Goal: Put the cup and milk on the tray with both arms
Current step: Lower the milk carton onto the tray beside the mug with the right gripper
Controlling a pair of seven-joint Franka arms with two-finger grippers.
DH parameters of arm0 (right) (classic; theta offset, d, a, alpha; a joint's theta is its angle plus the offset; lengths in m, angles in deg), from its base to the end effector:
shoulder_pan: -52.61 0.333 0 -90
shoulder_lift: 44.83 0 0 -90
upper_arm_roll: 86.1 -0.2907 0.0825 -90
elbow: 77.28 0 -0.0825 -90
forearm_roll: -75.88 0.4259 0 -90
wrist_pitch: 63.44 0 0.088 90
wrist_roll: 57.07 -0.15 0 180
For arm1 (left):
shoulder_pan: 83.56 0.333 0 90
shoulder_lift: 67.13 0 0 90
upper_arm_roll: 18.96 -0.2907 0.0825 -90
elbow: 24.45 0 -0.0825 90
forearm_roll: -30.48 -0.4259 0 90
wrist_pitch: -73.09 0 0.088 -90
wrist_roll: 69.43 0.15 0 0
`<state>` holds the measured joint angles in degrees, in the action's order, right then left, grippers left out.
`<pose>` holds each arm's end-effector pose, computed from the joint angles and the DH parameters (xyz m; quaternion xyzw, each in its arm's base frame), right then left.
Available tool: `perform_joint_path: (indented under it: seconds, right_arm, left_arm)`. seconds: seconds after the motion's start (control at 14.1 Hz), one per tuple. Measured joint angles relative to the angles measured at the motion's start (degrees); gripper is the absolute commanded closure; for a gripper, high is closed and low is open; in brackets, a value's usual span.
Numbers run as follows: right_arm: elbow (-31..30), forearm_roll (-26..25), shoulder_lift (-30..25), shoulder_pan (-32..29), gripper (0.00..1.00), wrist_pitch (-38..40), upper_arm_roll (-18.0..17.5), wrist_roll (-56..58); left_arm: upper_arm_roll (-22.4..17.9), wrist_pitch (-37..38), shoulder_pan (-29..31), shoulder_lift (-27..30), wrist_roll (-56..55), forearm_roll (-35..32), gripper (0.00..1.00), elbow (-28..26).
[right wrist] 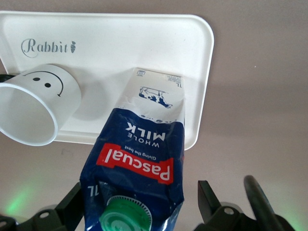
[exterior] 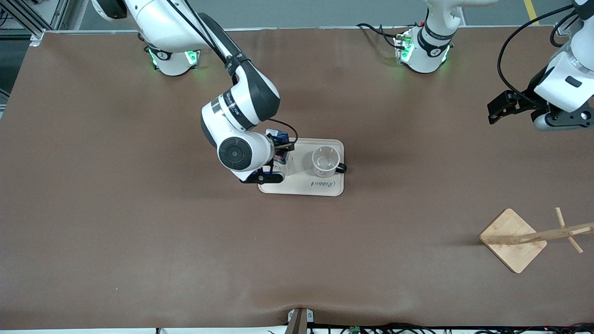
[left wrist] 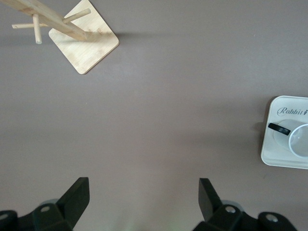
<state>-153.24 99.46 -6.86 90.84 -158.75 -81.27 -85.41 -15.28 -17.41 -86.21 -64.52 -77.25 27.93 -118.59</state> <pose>0.5536 0.4429 0.2530 -0.9725 0.0039 0.2232 0.0661 0.5796 -0.0582 0.5468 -0.9996 -0.0126 0.0060 0.0246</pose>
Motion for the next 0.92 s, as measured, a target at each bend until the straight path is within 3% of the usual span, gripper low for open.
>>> perform_joint_path:
  seconds: [0.92]
  right_arm:
    - [0.4, 0.0, 0.0, 0.5, 0.0, -1.8, 0.0, 0.0]
  left_arm:
    - [0.0, 0.0, 0.0, 0.0, 0.0, 0.0, 0.0, -0.1]
